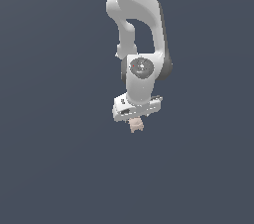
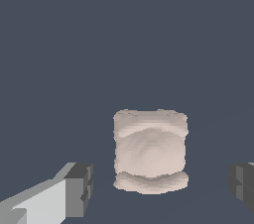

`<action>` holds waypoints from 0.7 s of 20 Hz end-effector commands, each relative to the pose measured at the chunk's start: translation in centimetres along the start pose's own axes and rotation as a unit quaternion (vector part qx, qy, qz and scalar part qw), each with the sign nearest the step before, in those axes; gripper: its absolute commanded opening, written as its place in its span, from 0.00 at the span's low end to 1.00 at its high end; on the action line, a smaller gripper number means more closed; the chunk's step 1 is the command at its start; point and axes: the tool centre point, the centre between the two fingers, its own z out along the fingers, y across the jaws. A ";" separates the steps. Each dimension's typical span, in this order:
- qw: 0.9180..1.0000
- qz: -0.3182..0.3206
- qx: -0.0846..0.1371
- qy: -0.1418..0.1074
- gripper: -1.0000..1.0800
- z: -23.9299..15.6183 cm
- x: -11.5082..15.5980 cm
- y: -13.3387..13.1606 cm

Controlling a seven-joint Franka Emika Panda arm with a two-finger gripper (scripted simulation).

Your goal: Pick up the object and move it to a goal position.

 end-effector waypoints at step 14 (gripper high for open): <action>1.000 -0.004 0.000 0.001 0.96 4.5 0.0 -0.1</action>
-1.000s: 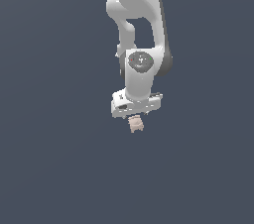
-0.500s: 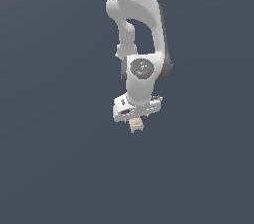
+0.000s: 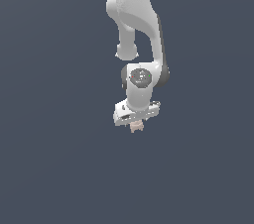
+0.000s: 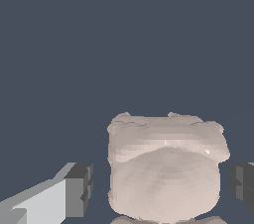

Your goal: Pick up the object and move it to a goal position.

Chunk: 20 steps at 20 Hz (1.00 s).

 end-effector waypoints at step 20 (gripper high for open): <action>1.000 0.000 0.000 0.001 0.00 0.8 0.1 0.2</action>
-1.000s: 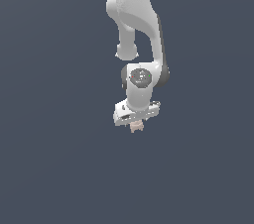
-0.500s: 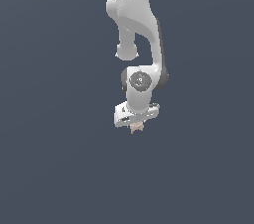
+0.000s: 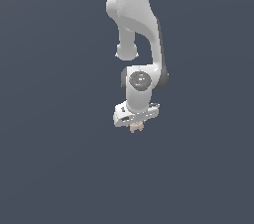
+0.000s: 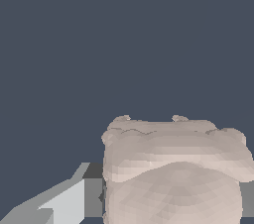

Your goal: Pick up the object and move it to a goal position.

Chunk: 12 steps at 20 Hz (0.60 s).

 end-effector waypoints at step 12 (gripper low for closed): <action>1.000 0.000 0.000 0.001 0.00 -8.2 -0.4 2.8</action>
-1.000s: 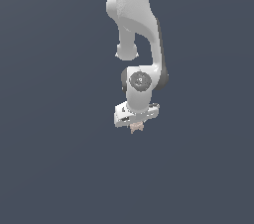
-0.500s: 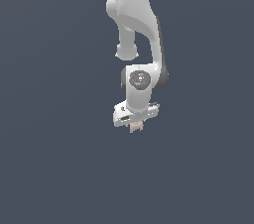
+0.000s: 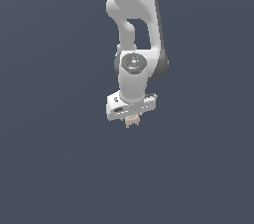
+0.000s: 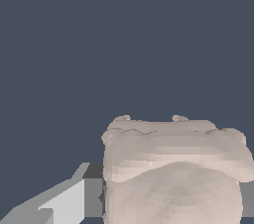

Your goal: Pick up the object and move it to a goal position.

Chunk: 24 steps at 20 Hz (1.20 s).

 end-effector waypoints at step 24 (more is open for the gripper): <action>1.000 0.000 0.000 0.000 0.00 -22.6 -0.4 7.9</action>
